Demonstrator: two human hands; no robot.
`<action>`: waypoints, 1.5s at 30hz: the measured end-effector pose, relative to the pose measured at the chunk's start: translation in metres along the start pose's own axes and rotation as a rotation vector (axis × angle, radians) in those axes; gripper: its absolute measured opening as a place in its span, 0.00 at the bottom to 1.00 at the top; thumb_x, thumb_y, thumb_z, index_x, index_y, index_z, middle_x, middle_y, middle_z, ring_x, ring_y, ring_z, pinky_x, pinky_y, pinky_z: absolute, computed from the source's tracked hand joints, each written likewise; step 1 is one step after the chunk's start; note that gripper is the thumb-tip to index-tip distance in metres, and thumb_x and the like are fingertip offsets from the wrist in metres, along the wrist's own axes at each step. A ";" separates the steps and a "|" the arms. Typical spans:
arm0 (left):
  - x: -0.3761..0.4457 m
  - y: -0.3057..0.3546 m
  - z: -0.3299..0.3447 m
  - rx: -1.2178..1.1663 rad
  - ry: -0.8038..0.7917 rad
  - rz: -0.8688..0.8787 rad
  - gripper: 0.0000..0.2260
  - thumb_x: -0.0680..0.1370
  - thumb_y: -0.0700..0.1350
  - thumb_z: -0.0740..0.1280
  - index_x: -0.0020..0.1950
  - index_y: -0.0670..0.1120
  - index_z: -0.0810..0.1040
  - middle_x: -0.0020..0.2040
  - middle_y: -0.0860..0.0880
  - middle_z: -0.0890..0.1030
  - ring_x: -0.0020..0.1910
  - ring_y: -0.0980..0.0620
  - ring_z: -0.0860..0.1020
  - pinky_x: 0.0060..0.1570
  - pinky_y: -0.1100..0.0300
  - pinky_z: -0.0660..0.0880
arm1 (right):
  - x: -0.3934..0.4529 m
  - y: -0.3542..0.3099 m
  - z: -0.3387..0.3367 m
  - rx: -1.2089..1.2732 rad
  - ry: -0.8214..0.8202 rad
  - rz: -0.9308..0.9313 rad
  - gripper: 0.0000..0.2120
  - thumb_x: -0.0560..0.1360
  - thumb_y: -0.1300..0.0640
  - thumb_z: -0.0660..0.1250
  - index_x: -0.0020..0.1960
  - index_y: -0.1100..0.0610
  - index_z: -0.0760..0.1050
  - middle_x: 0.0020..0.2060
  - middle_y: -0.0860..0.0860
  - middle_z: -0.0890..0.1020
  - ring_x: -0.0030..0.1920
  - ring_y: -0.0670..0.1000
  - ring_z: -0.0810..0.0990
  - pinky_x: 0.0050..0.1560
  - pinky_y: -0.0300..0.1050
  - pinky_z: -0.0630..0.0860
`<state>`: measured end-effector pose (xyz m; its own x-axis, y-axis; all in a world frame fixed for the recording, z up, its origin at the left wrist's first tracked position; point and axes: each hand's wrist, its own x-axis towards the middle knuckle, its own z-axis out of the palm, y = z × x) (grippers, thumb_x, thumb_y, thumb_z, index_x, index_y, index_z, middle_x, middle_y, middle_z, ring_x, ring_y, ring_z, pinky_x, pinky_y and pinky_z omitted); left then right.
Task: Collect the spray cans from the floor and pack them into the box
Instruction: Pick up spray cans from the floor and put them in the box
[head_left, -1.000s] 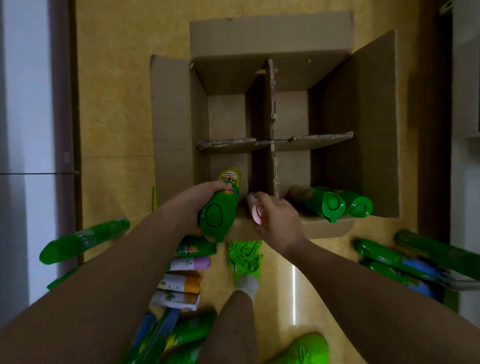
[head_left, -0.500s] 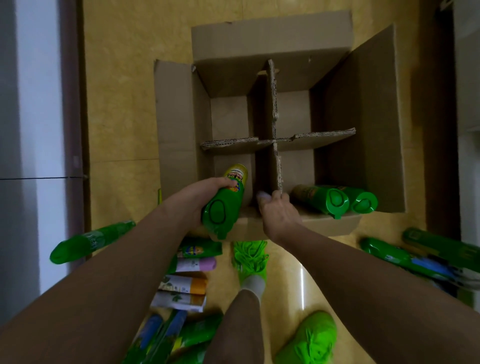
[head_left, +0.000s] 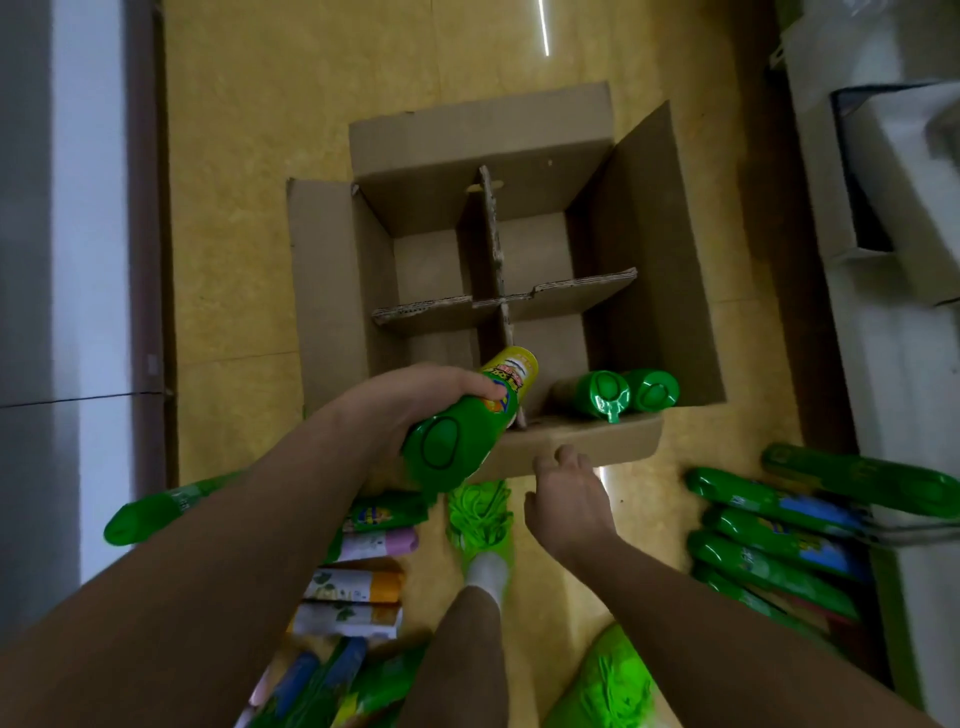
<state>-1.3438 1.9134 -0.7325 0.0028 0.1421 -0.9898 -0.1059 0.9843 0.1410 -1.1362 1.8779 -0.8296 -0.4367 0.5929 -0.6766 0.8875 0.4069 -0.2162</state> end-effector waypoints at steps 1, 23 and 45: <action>0.001 0.005 0.005 0.012 -0.016 -0.001 0.21 0.75 0.53 0.72 0.59 0.38 0.79 0.39 0.40 0.84 0.32 0.46 0.81 0.36 0.58 0.78 | -0.004 0.004 0.001 0.008 -0.005 0.010 0.16 0.73 0.54 0.64 0.61 0.56 0.73 0.57 0.57 0.73 0.58 0.59 0.72 0.57 0.51 0.73; 0.149 0.043 0.099 -0.019 0.033 -0.215 0.21 0.79 0.52 0.68 0.65 0.40 0.74 0.56 0.38 0.82 0.46 0.41 0.83 0.27 0.48 0.81 | 0.017 0.068 0.042 0.222 -0.083 0.181 0.18 0.78 0.51 0.61 0.65 0.58 0.72 0.63 0.59 0.71 0.62 0.59 0.70 0.60 0.51 0.73; 0.143 0.043 0.101 -0.163 0.107 -0.264 0.13 0.84 0.52 0.58 0.55 0.42 0.71 0.47 0.37 0.79 0.43 0.37 0.81 0.32 0.43 0.80 | 0.006 0.075 0.056 0.301 -0.171 0.270 0.19 0.80 0.50 0.60 0.67 0.58 0.71 0.62 0.57 0.71 0.62 0.58 0.71 0.57 0.51 0.74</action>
<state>-1.2474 1.9869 -0.8665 -0.0525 -0.1358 -0.9893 -0.2736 0.9548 -0.1166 -1.0642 1.8723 -0.8893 -0.1754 0.5165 -0.8381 0.9807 0.0175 -0.1945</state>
